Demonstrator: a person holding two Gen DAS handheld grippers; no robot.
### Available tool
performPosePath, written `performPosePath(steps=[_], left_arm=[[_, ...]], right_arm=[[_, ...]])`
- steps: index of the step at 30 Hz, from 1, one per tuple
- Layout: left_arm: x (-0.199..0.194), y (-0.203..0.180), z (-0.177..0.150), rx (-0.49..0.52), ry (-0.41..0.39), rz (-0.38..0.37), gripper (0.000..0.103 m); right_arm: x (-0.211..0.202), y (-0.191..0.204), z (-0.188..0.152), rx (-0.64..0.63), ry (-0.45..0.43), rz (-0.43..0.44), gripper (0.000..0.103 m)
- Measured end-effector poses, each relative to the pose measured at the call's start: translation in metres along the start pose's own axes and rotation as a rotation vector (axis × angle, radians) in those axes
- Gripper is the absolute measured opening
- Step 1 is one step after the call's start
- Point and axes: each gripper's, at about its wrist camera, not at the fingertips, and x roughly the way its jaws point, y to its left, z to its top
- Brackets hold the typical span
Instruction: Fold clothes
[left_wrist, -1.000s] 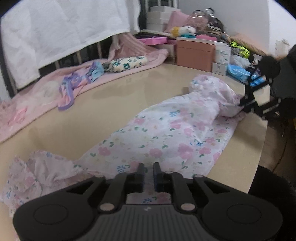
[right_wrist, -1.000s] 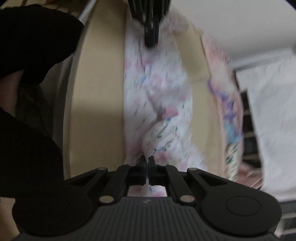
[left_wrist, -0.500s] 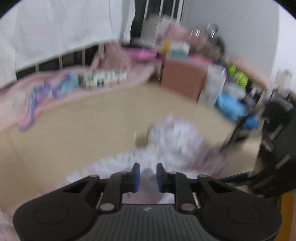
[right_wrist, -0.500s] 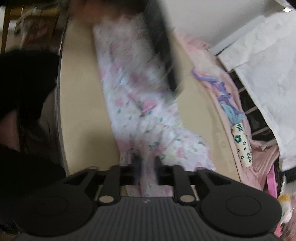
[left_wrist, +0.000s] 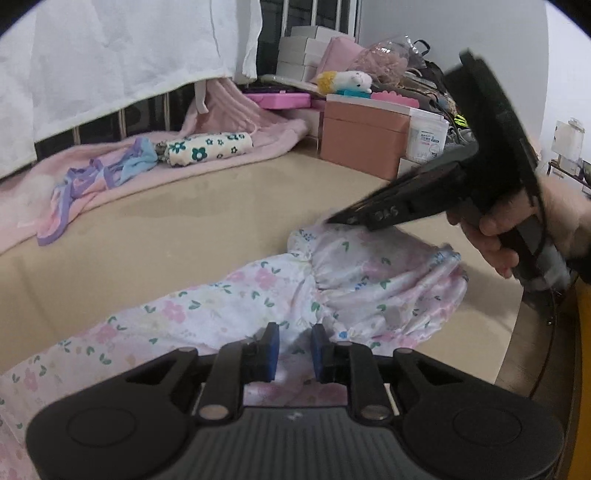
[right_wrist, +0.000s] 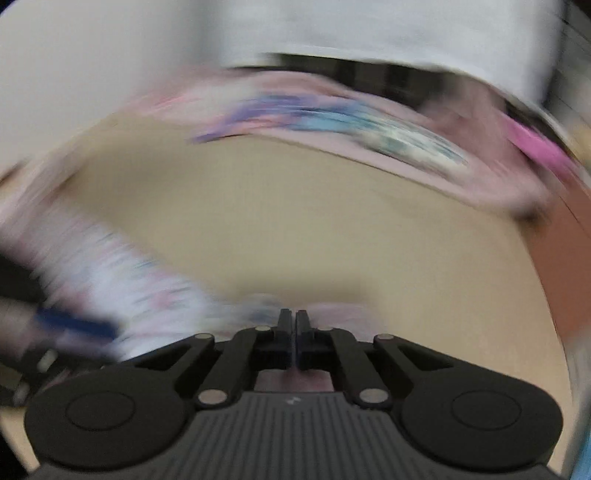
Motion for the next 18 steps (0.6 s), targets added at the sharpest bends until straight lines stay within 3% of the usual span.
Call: performPosePath(steps=[4, 6, 8, 10, 12, 13, 14, 16, 18], left_arm=[[-0.004, 0.003, 0.004, -0.047, 0.024, -0.010, 0.021], [-0.017, 0.017, 0.011, -0.132, 0.026, -0.046, 0.031], [-0.042, 0.037, 0.011, -0.193, -0.031, -0.039, 0.040], [-0.066, 0.059, 0.001, -0.235, -0.080, 0.034, 0.044], [-0.077, 0.080, -0.014, -0.251, -0.068, 0.058, 0.046], [-0.079, 0.088, -0.021, -0.255, -0.037, 0.073, 0.046], [-0.081, 0.094, -0.028, -0.253, -0.001, 0.103, 0.046], [-0.083, 0.102, -0.039, -0.234, 0.059, 0.171, 0.046], [-0.088, 0.109, -0.048, -0.211, 0.087, 0.214, 0.045]], right_arm=[[-0.021, -0.006, -0.025, 0.039, -0.105, -0.071, 0.002], [-0.046, 0.000, -0.021, 0.012, -0.211, -0.107, 0.004], [-0.074, 0.007, -0.014, -0.031, -0.292, -0.084, 0.006], [-0.083, 0.020, -0.014, -0.088, -0.237, 0.068, 0.009], [-0.074, 0.039, -0.028, -0.160, -0.145, 0.225, 0.010], [-0.067, 0.044, -0.035, -0.191, -0.113, 0.231, 0.010], [-0.058, 0.045, -0.042, -0.207, -0.082, 0.174, 0.010], [-0.051, 0.030, -0.048, -0.156, -0.053, 0.084, 0.010], [-0.061, 0.021, -0.049, -0.107, -0.070, 0.076, 0.013]])
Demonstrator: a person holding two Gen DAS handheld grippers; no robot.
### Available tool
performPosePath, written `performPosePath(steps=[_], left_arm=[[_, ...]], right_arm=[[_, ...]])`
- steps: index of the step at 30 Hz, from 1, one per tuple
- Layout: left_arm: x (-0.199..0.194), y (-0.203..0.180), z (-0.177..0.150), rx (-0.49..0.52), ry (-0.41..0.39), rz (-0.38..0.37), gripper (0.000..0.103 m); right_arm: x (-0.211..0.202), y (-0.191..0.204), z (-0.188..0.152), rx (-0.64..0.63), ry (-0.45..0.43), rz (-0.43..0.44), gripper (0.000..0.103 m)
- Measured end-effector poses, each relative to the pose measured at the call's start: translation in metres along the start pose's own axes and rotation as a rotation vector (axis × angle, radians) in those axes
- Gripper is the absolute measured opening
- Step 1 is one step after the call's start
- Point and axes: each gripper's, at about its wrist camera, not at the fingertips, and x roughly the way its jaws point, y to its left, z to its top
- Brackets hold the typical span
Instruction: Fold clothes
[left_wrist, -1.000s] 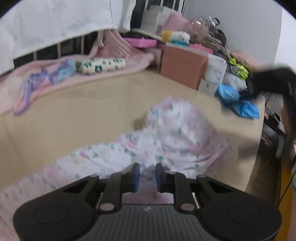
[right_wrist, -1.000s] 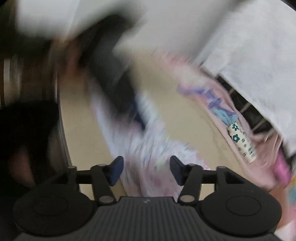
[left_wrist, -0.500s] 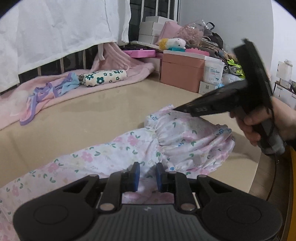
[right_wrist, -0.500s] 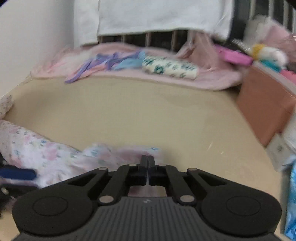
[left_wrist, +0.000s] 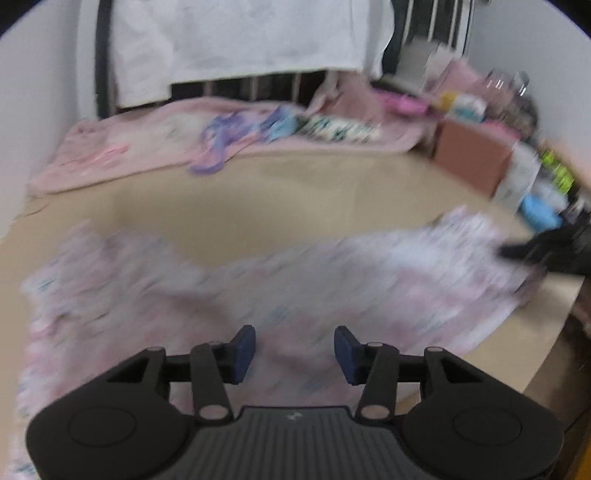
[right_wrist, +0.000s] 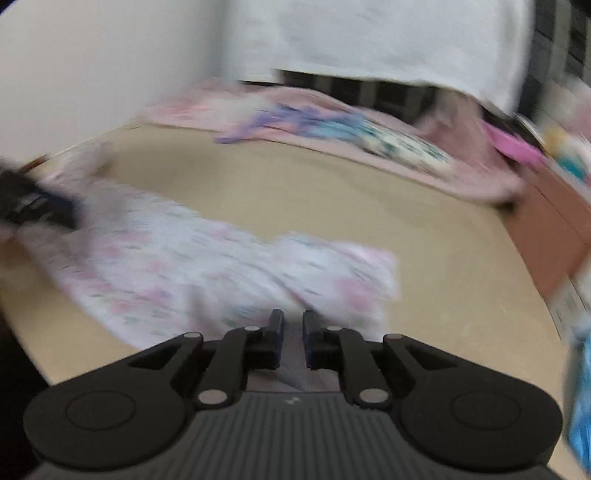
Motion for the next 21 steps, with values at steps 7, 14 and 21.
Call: performPosePath(steps=[7, 14, 21], left_arm=[[-0.039, 0.028, -0.004, -0.233, -0.039, -0.014, 0.051], [-0.030, 0.015, -0.010, -0.348, -0.067, -0.015, 0.052], [0.007, 0.027, 0.006, -0.502, -0.032, -0.035, 0.009]], right_arm=[[-0.023, 0.057, 0.005, -0.296, -0.145, 0.177, 0.050], [0.002, 0.045, -0.010, -0.189, -0.081, 0.149, 0.041], [0.006, 0.040, -0.020, -0.157, -0.074, 0.140, 0.033]])
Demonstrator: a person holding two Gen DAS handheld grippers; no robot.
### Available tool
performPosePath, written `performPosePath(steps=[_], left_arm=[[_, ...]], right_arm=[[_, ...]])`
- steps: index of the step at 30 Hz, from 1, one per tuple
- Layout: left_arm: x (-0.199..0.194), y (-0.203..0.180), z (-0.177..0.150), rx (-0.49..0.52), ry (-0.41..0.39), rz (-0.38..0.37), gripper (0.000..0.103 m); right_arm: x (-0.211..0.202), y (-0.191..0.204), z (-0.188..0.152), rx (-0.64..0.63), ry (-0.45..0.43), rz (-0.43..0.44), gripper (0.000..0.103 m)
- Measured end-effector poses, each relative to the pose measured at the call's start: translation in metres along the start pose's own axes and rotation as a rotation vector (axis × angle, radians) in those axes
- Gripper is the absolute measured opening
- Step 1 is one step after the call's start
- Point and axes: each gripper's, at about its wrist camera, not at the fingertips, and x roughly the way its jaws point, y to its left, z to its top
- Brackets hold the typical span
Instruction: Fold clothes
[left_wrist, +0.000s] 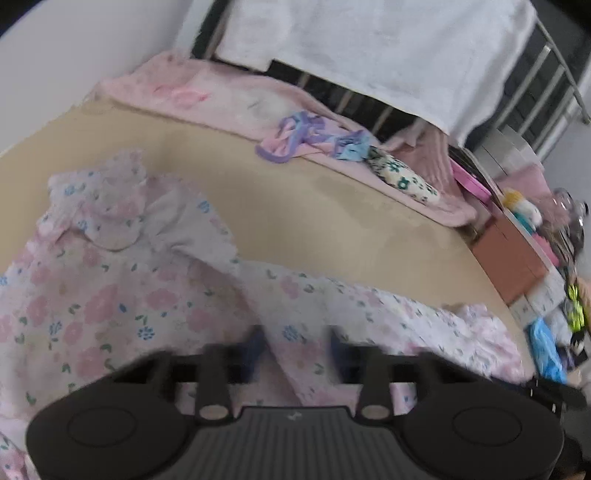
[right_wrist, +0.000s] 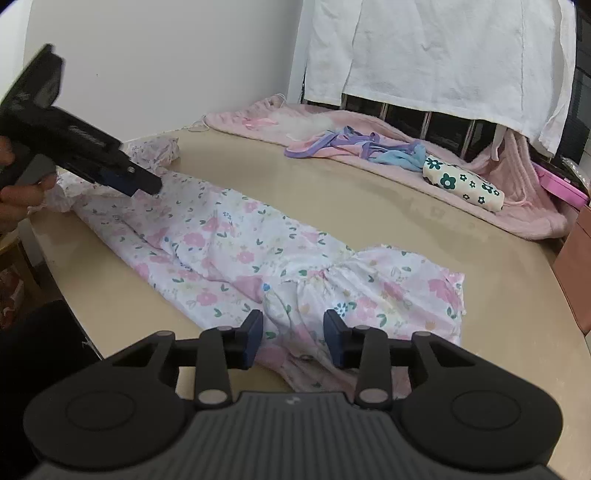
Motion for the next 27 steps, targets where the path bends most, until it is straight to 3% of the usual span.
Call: performPosePath(steps=[3, 9, 12, 17, 20, 21, 22, 24, 27], left_arm=[[-0.003, 0.012, 0.004, -0.058, -0.024, -0.031, 0.002], [-0.018, 0.029, 0.011, -0.174, -0.006, -0.102, 0.000], [-0.029, 0.038, 0.005, -0.190, -0.007, -0.079, 0.000], [-0.033, 0.055, -0.004, -0.208, 0.000, 0.025, 0.000], [-0.040, 0.048, -0.005, -0.154, -0.006, 0.025, 0.002], [-0.045, 0.041, -0.005, -0.131, -0.012, -0.007, 0.009], [-0.049, 0.033, -0.006, -0.102, -0.019, -0.041, 0.012], [-0.054, 0.014, -0.008, -0.029, -0.032, -0.095, 0.029], [-0.046, -0.017, -0.013, 0.100, -0.065, -0.124, 0.033]], right_arm=[[-0.001, -0.001, -0.001, 0.019, -0.007, 0.000, 0.030], [-0.006, -0.004, 0.002, 0.032, -0.031, 0.002, 0.011], [-0.012, -0.004, 0.000, 0.022, -0.034, 0.000, 0.006], [-0.013, -0.010, -0.006, 0.030, -0.017, -0.022, 0.004], [-0.015, -0.006, -0.004, 0.004, -0.027, -0.012, 0.007], [-0.018, -0.002, -0.002, -0.017, -0.045, -0.007, 0.009], [-0.023, 0.003, 0.001, -0.043, -0.071, -0.007, 0.016], [-0.028, 0.018, 0.011, -0.138, -0.124, 0.001, 0.029], [-0.012, 0.039, 0.024, -0.281, -0.130, 0.072, 0.031]])
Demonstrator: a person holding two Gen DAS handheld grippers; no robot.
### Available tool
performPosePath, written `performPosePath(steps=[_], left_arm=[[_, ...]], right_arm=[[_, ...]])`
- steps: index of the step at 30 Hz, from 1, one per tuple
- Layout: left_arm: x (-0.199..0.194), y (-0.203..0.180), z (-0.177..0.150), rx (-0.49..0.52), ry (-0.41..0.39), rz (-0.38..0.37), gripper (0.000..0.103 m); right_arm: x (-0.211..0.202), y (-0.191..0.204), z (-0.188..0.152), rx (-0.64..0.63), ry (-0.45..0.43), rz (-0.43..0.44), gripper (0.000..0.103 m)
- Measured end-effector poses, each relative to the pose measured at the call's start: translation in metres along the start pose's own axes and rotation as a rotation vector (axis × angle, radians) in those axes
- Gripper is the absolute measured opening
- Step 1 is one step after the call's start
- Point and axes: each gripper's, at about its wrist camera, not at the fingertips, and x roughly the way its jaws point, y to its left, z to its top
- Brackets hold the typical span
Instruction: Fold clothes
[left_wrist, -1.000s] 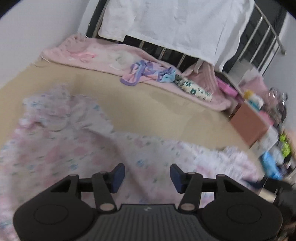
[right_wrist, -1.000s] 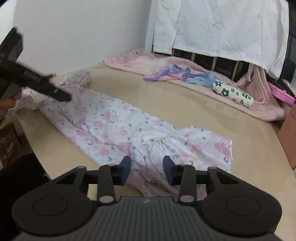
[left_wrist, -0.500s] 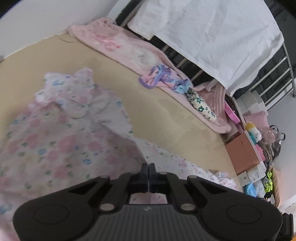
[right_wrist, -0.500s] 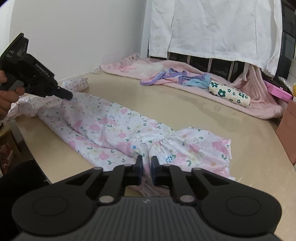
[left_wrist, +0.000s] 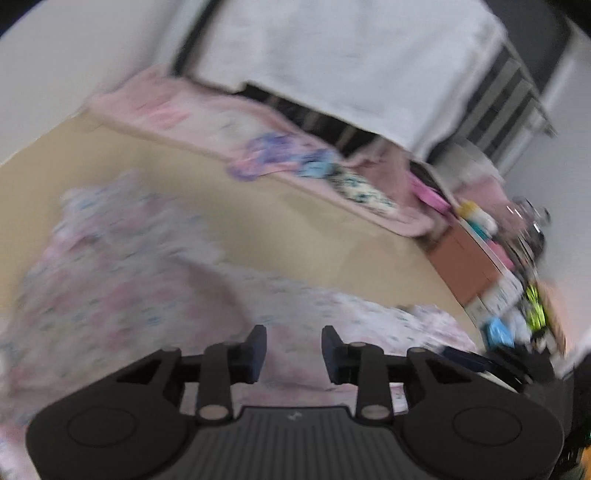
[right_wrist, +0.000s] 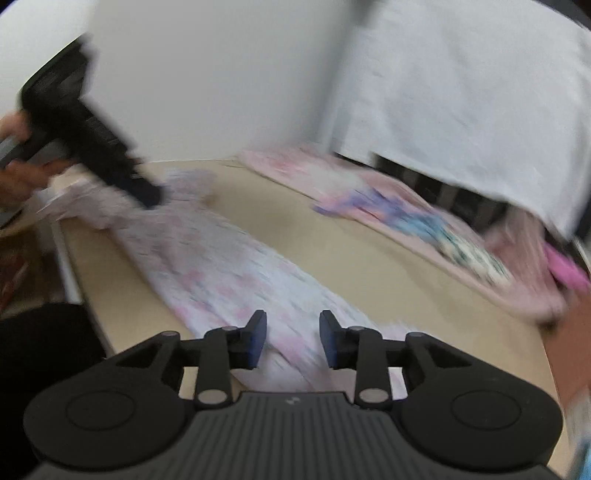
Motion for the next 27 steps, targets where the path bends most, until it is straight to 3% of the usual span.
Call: performPosePath(steps=[3, 4, 5, 8, 10, 13, 16, 17, 19, 22, 25, 27], left_arm=[[0.025, -0.031, -0.003, 0.186, -0.014, 0.042, 0.037], [0.033, -0.037, -0.004, 0.225, -0.015, 0.070, 0.037], [0.037, -0.038, -0.005, 0.228, -0.009, 0.097, 0.037], [0.050, -0.041, -0.008, 0.239, 0.007, 0.179, 0.037], [0.054, -0.039, -0.008, 0.213, 0.009, 0.171, 0.037], [0.060, -0.038, -0.012, 0.221, 0.021, 0.196, 0.038], [0.059, -0.033, -0.020, 0.256, 0.026, 0.232, 0.038], [0.056, -0.031, -0.024, 0.271, 0.014, 0.235, 0.038], [0.051, -0.030, -0.032, 0.312, -0.007, 0.259, 0.039], [0.039, -0.026, -0.041, 0.295, -0.045, 0.299, 0.048], [0.005, -0.026, -0.045, 0.232, -0.120, 0.403, 0.046], [-0.031, -0.025, -0.049, 0.184, -0.221, 0.485, 0.049]], right_arm=[[0.029, -0.002, 0.002, -0.012, 0.052, 0.074, 0.028], [0.036, -0.005, 0.002, 0.009, 0.074, 0.101, 0.020], [0.042, -0.008, 0.001, 0.029, 0.096, 0.128, 0.000], [0.033, -0.004, 0.002, 0.062, 0.046, 0.153, 0.000], [0.029, -0.010, 0.001, 0.144, 0.027, 0.183, 0.000], [0.034, -0.015, -0.005, 0.173, 0.083, 0.206, 0.002], [0.019, -0.025, -0.009, 0.213, 0.023, 0.216, 0.008], [0.013, -0.034, -0.011, 0.259, -0.007, 0.197, 0.016], [0.013, -0.049, -0.017, 0.304, 0.024, 0.073, 0.028], [0.021, -0.045, -0.020, 0.158, 0.142, -0.001, 0.025], [0.006, -0.052, 0.002, 0.164, 0.070, 0.049, 0.028], [-0.002, -0.057, 0.027, 0.123, 0.008, 0.038, 0.036]])
